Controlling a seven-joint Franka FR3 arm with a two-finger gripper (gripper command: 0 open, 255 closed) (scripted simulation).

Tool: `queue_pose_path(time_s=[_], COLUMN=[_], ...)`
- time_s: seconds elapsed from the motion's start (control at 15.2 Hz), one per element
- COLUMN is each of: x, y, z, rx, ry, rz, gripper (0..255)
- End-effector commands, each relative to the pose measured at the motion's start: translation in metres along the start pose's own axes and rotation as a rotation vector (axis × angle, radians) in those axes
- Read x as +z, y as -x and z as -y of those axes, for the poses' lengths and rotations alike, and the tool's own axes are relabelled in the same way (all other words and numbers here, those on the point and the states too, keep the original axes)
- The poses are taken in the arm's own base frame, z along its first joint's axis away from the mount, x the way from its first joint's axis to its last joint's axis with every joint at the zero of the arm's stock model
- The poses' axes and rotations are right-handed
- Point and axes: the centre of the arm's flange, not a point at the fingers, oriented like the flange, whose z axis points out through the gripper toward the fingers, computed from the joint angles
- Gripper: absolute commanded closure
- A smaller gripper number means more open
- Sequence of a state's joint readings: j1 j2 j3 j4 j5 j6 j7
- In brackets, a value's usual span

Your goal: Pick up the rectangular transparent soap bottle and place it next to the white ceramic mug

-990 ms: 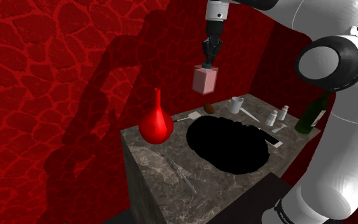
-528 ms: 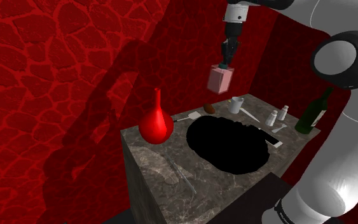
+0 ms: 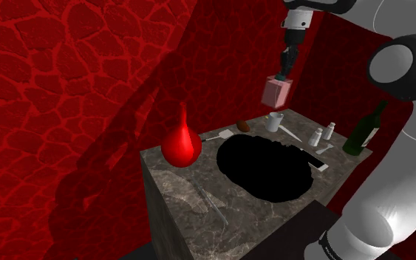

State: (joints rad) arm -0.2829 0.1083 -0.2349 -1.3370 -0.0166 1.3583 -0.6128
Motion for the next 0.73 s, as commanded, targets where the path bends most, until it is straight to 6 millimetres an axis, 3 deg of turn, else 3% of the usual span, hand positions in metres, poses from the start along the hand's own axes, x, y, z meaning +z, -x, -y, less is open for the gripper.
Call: queue_pose_path(time_s=[0.0, 0.33, 0.66], x=[0.000, 0.003, 0.029], y=[0.017, 0.056, 0.053], z=[-0.022, -0.079, -0.080], rx=[-0.002, -0.002, -0.002], ry=[0.000, 0.000, 0.000], rz=[0.000, 0.000, 0.000], gripper=[255, 255, 255])
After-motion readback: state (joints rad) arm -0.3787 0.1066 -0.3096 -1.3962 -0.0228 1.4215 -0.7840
